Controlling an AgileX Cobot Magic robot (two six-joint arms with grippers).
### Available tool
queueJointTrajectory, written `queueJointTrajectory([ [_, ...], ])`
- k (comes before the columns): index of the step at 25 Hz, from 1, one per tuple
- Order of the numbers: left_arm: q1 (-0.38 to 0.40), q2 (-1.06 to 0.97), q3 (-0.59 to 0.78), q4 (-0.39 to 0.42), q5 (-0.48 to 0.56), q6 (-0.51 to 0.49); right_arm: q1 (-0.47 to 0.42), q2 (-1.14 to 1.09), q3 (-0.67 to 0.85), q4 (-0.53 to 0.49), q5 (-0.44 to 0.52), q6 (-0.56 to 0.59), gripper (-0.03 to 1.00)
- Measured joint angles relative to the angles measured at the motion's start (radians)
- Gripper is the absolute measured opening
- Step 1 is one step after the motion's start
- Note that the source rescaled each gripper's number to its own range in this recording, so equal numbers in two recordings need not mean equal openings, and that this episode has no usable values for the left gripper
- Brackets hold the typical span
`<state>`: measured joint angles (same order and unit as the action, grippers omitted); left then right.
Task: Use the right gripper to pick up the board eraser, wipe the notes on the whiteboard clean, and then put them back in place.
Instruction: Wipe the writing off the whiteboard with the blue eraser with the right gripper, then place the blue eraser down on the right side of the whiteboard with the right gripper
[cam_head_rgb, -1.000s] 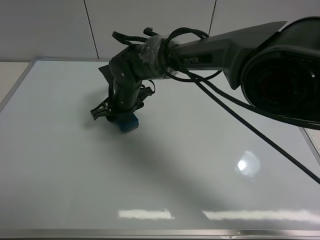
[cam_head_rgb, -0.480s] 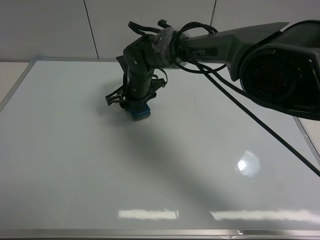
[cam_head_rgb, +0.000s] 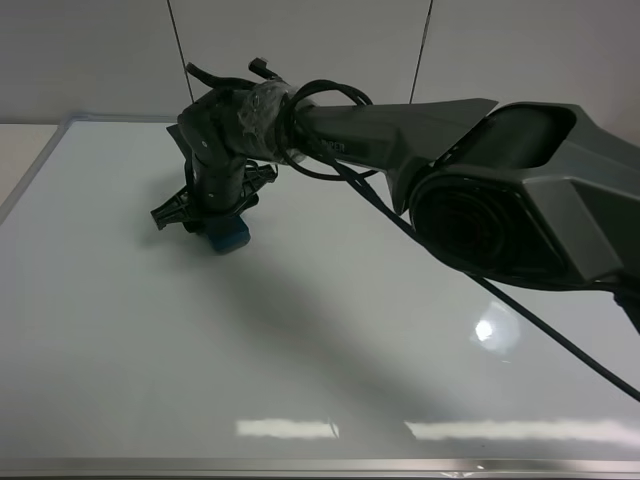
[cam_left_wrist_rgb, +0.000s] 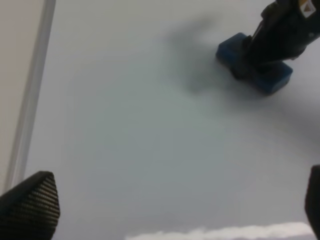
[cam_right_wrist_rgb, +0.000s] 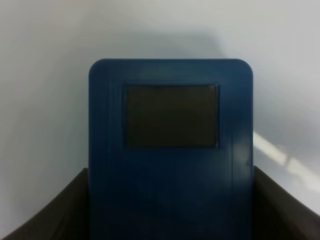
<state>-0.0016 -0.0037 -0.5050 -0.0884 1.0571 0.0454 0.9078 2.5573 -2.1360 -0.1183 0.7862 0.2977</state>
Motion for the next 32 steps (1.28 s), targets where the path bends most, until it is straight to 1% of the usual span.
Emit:
queueJointTrajectory([
  [6,0.000,0.000,0.000,0.000,0.000,0.000,0.039,0.003,-0.001,0.005,-0.003,-0.009,0.00],
  [14,0.000,0.000,0.000,0.000,0.000,0.000,0.030,0.000,-0.004,0.020,0.013,0.018,0.00],
  [19,0.000,0.000,0.000,0.000,0.000,0.000,0.008,-0.015,-0.001,0.015,0.059,0.025,0.00],
  [24,0.000,0.000,0.000,0.000,0.000,0.000,-0.015,-0.026,0.002,-0.026,0.121,0.025,0.00],
  [32,0.000,0.000,0.000,0.000,0.000,0.000,-0.056,-0.043,0.008,-0.033,0.182,0.014,0.00],
])
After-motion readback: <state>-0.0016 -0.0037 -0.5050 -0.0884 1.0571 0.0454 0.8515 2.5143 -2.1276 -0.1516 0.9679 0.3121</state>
